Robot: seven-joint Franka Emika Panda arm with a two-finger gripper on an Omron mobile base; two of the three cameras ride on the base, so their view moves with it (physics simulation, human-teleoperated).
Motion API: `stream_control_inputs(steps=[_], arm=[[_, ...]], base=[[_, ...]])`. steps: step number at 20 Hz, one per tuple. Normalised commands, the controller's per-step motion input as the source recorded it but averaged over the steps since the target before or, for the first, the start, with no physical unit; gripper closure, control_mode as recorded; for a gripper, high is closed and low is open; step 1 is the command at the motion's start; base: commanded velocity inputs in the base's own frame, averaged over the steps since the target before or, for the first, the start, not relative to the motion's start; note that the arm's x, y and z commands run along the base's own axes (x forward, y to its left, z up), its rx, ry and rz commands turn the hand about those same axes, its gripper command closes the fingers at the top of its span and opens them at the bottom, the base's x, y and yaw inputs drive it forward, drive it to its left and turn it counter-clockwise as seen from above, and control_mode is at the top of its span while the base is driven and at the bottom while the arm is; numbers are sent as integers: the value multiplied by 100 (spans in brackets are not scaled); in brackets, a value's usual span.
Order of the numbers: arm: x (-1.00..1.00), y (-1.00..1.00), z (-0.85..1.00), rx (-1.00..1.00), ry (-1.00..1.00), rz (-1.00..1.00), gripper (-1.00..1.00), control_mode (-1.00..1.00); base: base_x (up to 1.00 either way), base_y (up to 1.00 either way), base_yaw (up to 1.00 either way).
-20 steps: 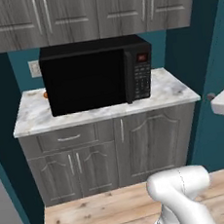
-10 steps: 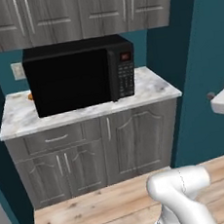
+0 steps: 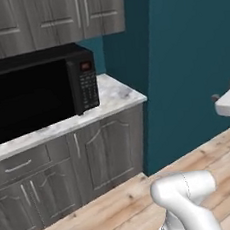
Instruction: Close all open cabinet doors.
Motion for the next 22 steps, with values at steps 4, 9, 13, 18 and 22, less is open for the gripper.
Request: stream_control_inputs(steps=[4,9,13,18,22], arm=[[0,0,0,0,0,0,-100,100],[0,0,0,0,0,0,-100,100],[0,0,0,0,0,0,-100,100],[0,0,0,0,0,0,-100,100],[0,0,0,0,0,0,-100,100]], base=[[39,-51,-47],[82,-75,-45],[97,-83,-45],[91,-70,-48],[79,-61,-50]])
